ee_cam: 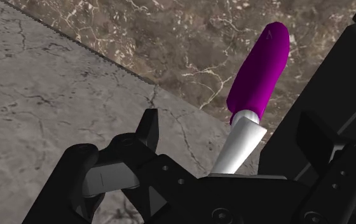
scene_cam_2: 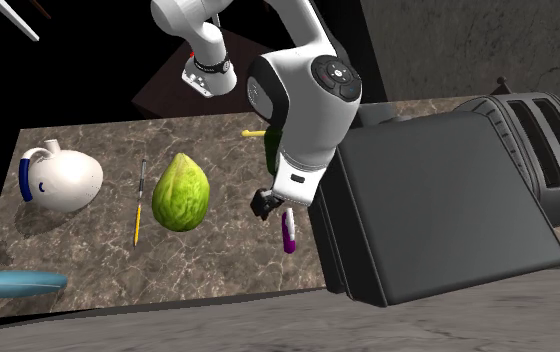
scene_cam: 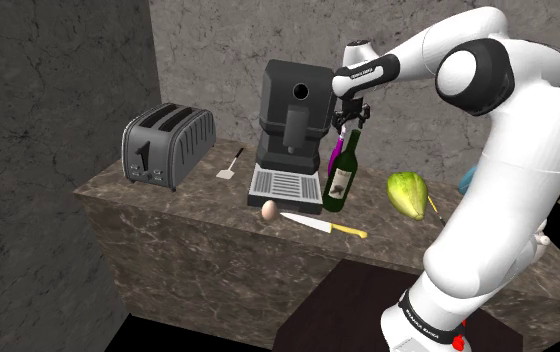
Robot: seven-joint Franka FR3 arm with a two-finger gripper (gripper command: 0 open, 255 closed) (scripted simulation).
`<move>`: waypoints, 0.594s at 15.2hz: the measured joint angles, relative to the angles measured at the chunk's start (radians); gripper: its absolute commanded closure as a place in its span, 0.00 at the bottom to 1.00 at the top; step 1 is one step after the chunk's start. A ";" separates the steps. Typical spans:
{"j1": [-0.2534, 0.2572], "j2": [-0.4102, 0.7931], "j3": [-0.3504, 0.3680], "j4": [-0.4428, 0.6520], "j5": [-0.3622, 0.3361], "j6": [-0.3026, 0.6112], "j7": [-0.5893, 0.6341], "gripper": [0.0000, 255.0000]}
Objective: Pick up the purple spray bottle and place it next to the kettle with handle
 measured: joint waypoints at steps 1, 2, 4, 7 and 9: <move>0.001 0.003 0.000 0.007 0.001 -0.005 -0.002 0.00; 0.001 0.004 0.000 0.007 0.002 -0.002 -0.003 0.00; 0.002 0.005 -0.001 0.008 0.002 0.000 -0.001 1.00; 0.005 0.007 0.000 0.011 0.003 0.002 0.004 1.00; 0.005 0.009 0.000 0.014 0.004 0.004 0.004 1.00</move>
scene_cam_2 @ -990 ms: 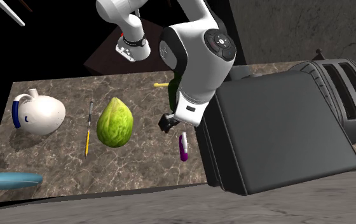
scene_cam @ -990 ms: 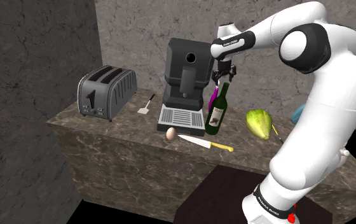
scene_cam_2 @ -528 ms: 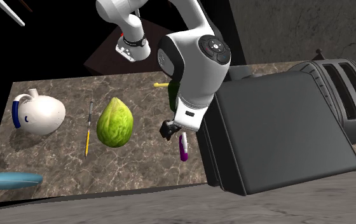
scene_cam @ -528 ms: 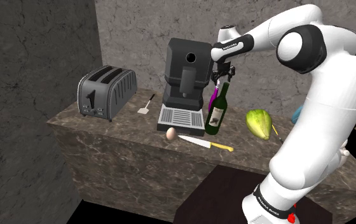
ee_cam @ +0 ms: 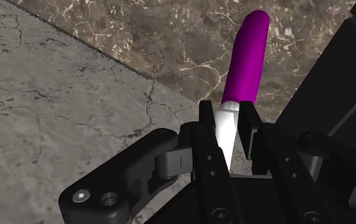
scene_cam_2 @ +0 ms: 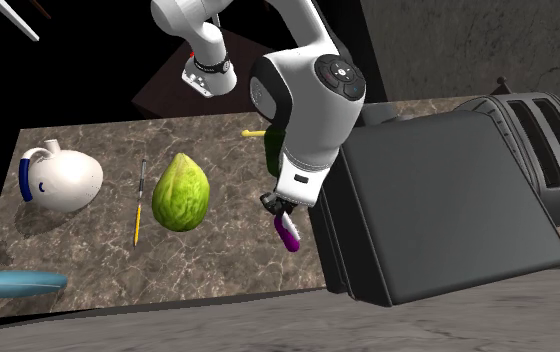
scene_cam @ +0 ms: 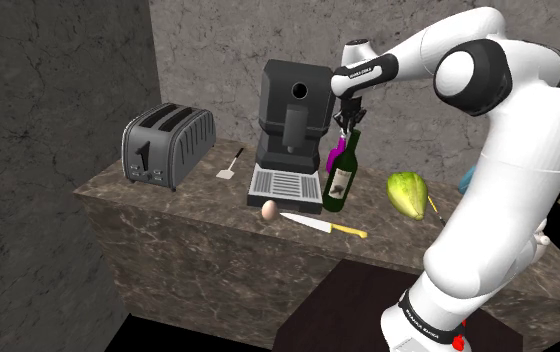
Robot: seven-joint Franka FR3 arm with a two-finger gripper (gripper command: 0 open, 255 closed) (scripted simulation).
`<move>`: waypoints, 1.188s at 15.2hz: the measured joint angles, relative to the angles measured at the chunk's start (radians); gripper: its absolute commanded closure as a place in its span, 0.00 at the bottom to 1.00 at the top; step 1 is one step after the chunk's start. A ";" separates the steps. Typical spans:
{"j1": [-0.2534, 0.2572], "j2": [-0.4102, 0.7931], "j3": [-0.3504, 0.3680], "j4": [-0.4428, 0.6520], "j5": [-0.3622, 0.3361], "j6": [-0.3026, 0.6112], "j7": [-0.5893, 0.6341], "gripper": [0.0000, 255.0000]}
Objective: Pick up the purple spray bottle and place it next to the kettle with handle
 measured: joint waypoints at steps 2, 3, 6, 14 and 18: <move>0.000 -0.006 -0.002 -0.012 -0.005 0.004 0.003 1.00; 0.001 -0.009 -0.003 -0.017 -0.007 0.006 0.007 1.00; 0.002 -0.010 -0.002 -0.015 -0.003 0.004 0.000 1.00; 0.011 -0.011 0.004 0.046 0.007 -0.095 -0.029 1.00; 0.012 -0.019 0.005 0.091 0.012 -0.144 -0.045 1.00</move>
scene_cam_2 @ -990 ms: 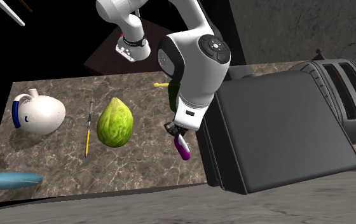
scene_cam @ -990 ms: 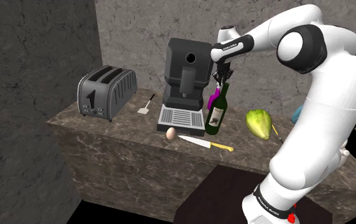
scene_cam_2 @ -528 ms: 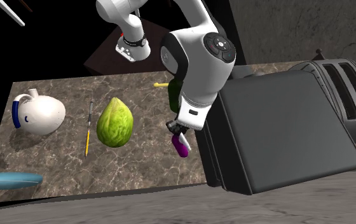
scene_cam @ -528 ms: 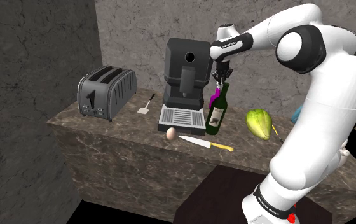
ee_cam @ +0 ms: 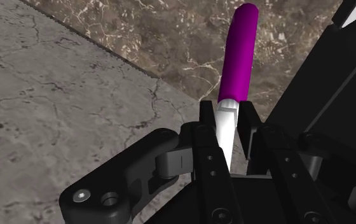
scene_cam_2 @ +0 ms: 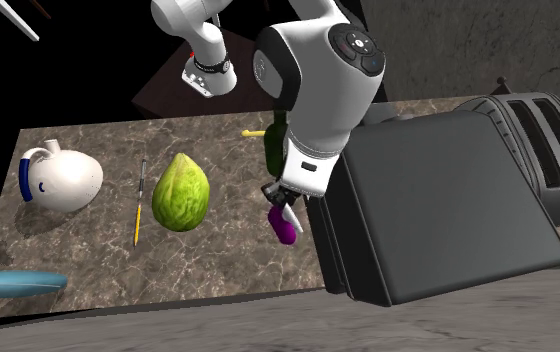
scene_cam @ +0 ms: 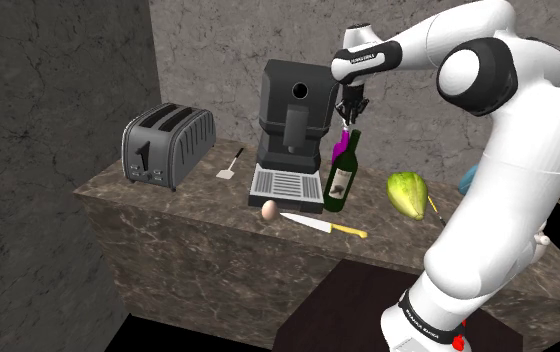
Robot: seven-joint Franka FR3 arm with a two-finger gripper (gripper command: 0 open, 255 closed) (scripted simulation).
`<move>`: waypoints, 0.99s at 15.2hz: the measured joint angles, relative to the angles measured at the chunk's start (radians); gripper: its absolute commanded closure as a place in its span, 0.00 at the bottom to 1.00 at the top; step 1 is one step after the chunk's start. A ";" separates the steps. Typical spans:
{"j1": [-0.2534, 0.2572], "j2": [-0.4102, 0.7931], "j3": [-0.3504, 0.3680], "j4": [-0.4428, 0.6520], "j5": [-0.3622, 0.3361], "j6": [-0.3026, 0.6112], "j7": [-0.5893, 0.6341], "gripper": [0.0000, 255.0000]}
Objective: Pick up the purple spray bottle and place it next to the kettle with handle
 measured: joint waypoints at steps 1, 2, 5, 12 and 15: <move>0.001 -0.002 0.000 0.011 0.001 -0.012 -0.003 1.00; 0.001 -0.005 0.001 0.021 0.001 -0.025 -0.006 1.00; 0.003 -0.014 0.001 0.047 0.003 -0.059 -0.014 1.00; 0.004 -0.011 0.002 0.145 0.011 -0.152 -0.039 1.00; 0.003 -0.006 0.002 0.190 0.016 -0.188 -0.052 1.00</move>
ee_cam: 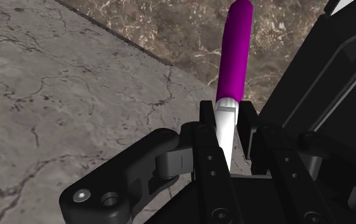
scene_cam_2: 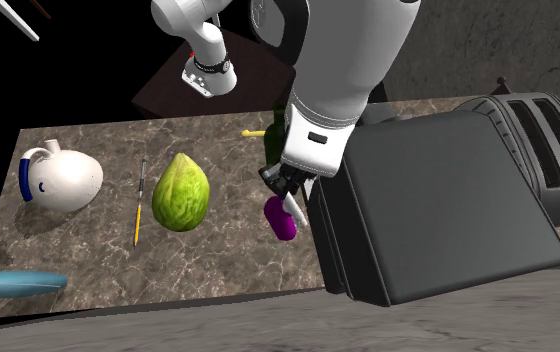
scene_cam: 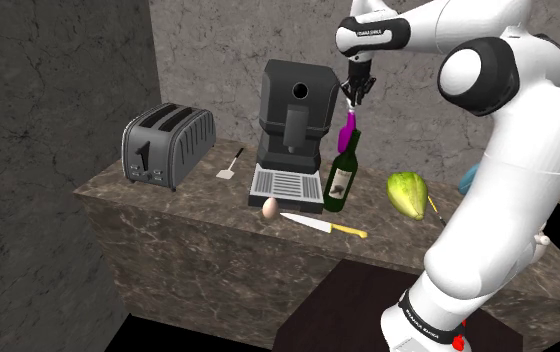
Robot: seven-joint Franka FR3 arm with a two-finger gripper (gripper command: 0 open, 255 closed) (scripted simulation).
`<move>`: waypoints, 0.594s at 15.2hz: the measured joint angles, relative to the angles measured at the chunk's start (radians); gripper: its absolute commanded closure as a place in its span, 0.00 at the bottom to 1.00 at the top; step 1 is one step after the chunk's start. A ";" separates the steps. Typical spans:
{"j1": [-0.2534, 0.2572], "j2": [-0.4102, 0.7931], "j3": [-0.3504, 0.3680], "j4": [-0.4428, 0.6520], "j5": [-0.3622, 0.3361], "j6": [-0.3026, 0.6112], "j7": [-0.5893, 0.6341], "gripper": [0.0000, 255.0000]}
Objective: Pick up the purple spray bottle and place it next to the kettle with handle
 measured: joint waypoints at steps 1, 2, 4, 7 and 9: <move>0.000 0.001 0.000 0.014 0.001 -0.012 -0.003 1.00; 0.001 0.002 0.001 0.033 0.002 -0.030 -0.006 1.00; 0.001 0.009 0.001 0.066 0.005 -0.055 -0.014 1.00; 0.000 0.015 0.000 0.114 0.009 -0.095 -0.026 1.00; 0.000 0.017 0.000 0.143 0.010 -0.121 -0.032 1.00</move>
